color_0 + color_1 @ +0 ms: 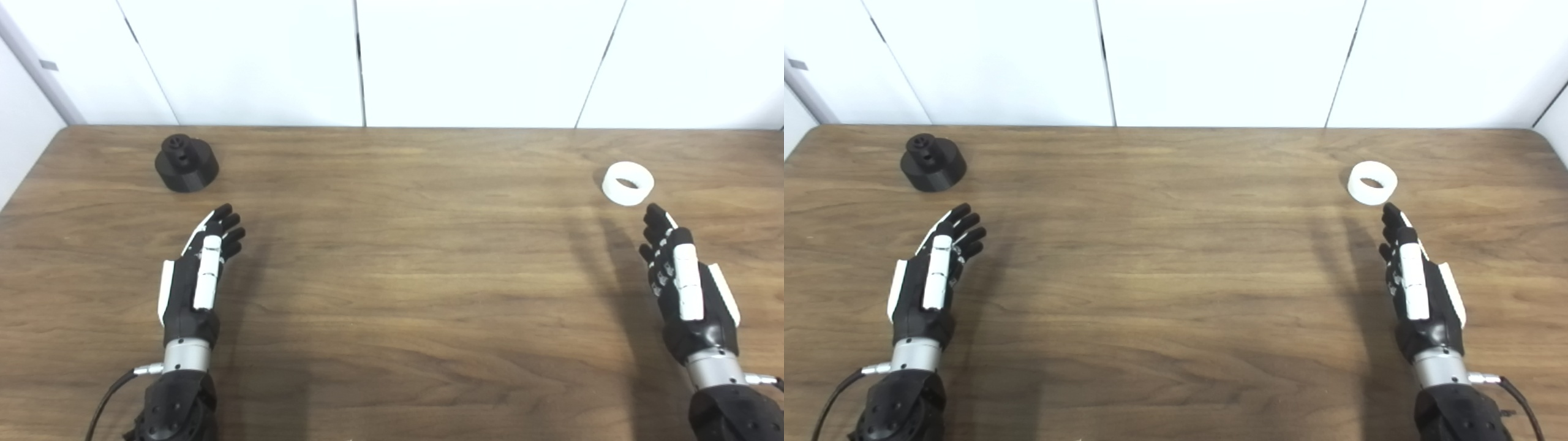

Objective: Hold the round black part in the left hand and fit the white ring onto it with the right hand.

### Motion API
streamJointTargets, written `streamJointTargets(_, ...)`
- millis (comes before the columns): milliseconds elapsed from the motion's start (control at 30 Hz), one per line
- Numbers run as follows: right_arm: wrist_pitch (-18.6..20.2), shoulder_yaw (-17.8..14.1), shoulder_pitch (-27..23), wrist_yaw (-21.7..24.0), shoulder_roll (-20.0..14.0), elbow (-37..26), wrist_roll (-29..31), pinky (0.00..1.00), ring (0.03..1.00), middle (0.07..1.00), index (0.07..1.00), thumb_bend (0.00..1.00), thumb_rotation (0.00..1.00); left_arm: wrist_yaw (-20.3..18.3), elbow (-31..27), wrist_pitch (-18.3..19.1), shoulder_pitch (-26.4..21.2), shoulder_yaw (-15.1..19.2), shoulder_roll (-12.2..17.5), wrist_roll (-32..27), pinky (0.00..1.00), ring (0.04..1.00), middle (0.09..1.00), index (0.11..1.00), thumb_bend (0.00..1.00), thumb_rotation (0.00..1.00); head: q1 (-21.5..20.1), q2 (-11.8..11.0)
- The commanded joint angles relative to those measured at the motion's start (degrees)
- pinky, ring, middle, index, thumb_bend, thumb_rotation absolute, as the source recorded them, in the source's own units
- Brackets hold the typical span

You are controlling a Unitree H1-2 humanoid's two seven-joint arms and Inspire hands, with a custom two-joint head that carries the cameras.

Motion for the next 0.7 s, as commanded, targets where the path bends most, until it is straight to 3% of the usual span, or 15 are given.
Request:
streamJointTargets(0,-3.0,-0.4,-0.5,0.0,-0.8,-0.8,0.5,1.00,1.000,0.977,0.956,0.52,1.00,0.3,-1.4,-1.6,-1.0,-0.1,0.3,0.4,0.86,0.833,0.858,0.857,0.47,0.87,0.0,0.0)
streamJointTargets(300,-2.9,-0.3,-0.4,0.1,-1.0,-0.9,0.5,1.00,1.000,0.976,0.951,0.51,1.00,0.1,-1.4,-1.5,-1.0,-0.4,0.5,0.7,0.87,0.837,0.858,0.862,0.48,0.87,1.2,-0.2)
streamJointTargets(400,-3.0,-0.4,-0.4,0.1,-1.3,-0.7,0.2,1.00,1.000,0.978,0.949,0.52,1.00,0.2,-1.0,-2.1,-1.0,-0.6,0.3,0.9,0.86,0.835,0.857,0.863,0.49,0.87,3.9,-0.9)
streamJointTargets(533,-2.9,-0.8,-0.2,0.8,-2.1,-0.6,1.3,1.00,1.000,0.983,0.956,0.54,1.00,0.5,-0.6,-3.2,-0.8,-1.4,-0.4,1.7,0.85,0.818,0.851,0.854,0.54,0.79,9.4,-1.9)
streamJointTargets(667,-2.8,-1.3,-0.3,1.2,-2.5,-0.7,3.3,1.00,1.000,0.996,0.970,0.49,1.00,1.2,-0.3,-4.0,-0.7,-2.5,-1.0,3.8,0.83,0.819,0.854,0.864,0.51,0.81,11.9,-3.0)
